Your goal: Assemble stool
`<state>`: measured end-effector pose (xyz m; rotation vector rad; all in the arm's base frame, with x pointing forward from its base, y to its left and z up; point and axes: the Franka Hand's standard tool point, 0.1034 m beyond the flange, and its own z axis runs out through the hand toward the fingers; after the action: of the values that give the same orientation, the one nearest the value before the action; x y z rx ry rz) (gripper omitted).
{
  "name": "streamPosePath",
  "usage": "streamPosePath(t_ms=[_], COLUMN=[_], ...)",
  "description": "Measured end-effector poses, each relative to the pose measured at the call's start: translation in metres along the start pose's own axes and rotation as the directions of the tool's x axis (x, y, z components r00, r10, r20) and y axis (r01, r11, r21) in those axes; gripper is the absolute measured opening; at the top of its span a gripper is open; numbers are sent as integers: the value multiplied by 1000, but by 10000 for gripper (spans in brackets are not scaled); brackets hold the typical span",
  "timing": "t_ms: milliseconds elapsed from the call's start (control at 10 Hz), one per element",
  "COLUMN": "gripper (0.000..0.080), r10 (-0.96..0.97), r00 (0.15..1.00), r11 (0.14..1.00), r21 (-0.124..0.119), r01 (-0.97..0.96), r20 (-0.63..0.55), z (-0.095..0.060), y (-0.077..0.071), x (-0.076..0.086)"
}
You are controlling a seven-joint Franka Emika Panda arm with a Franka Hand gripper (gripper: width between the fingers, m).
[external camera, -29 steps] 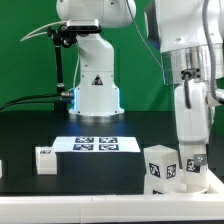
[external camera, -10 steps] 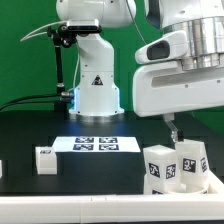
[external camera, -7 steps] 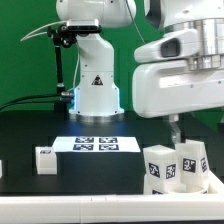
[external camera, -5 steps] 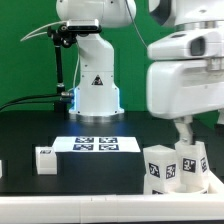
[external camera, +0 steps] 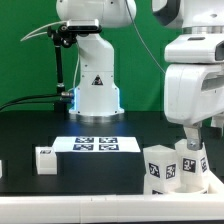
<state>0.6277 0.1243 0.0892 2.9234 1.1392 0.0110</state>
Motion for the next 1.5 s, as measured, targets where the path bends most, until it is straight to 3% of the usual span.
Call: streamPosePath(t_ms=[200, 400, 600, 700, 1000, 1200, 1300, 1500], gripper=[649, 649, 387, 340, 340, 340, 340, 340], r10=[6, 34, 38, 163, 393, 638, 767, 938], r00=[1000, 999, 999, 986, 919, 769, 640, 347], r11=[1000, 999, 999, 986, 919, 770, 641, 345], r21=[-18, -24, -24, -19, -11, 19, 36, 92], r01=[-6, -35, -38, -164, -394, -638, -767, -934], r20=[-16, -26, -25, -29, -33, -37, -32, 9], z=[19, 23, 24, 24, 24, 23, 22, 22], y=[-1, -1, -1, -1, -1, 4, 4, 6], x=[-1, -3, -3, -3, -3, -5, -5, -5])
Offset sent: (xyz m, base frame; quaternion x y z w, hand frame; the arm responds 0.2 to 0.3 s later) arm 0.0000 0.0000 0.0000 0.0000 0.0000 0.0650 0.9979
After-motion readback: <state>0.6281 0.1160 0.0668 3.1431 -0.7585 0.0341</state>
